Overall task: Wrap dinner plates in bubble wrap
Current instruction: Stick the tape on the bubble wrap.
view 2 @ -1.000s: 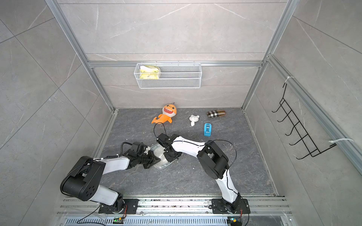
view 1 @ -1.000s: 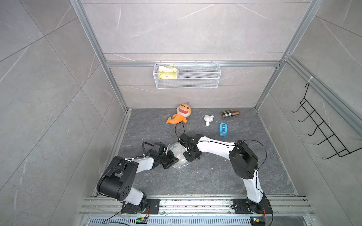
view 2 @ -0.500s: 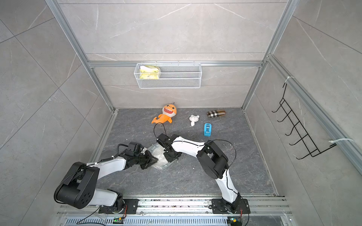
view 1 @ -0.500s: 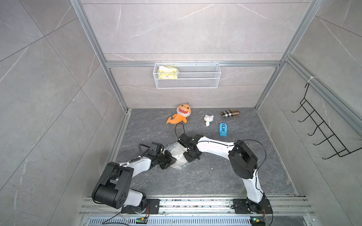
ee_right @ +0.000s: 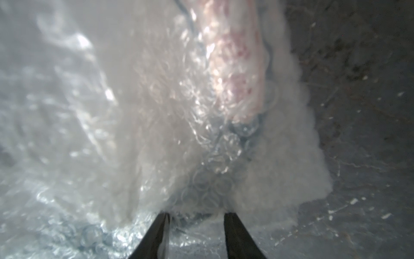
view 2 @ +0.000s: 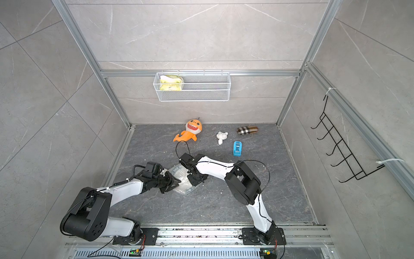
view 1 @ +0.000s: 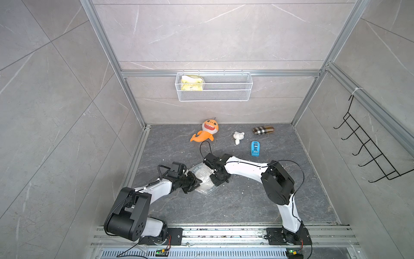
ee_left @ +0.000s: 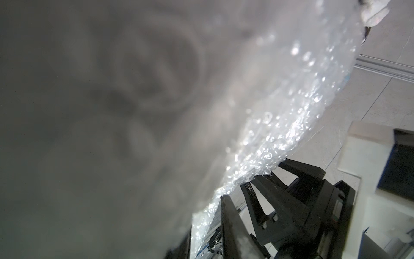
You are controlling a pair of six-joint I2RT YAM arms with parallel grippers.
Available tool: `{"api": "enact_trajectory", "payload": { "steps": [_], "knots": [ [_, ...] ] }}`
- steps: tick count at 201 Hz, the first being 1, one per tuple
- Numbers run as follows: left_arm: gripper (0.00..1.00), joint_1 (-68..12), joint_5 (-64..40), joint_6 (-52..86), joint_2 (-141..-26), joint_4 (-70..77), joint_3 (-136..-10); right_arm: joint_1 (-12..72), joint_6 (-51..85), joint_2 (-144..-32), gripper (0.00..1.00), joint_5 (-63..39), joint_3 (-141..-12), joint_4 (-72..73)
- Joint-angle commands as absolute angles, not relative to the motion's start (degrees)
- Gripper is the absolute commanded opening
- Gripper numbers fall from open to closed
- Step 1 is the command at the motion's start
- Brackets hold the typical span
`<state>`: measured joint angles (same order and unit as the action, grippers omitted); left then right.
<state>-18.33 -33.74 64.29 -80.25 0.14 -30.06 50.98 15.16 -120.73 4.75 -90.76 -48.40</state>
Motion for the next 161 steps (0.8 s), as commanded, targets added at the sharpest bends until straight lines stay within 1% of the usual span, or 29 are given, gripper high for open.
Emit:
{"api": "enact_trajectory", "payload": {
  "steps": [1, 21, 54, 116, 161],
  "knots": [
    [0.3, -18.0, -36.0, 66.5, -80.6, 3.2, -29.3, 51.1, 14.1, -122.9, 0.41, 5.3, -91.2, -52.9],
    [0.29, -17.9, -36.8, 67.7, -80.2, 4.2, -29.6, 51.2, 14.1, -123.0, 0.41, 5.2, -91.6, -53.0],
    [0.24, -17.5, -37.6, 65.9, -79.5, -0.8, -32.0, 51.1, 13.8, -123.1, 0.41, 5.2, -91.9, -53.2],
    [0.24, -16.6, -38.7, 61.3, -78.0, -8.9, -34.7, 51.1, 13.5, -123.6, 0.41, 5.5, -93.0, -54.0],
    [0.26, -12.6, -41.4, 58.2, -77.2, -12.1, -36.0, 51.1, 13.4, -123.7, 0.41, 5.8, -93.5, -54.6]
  ]
}}
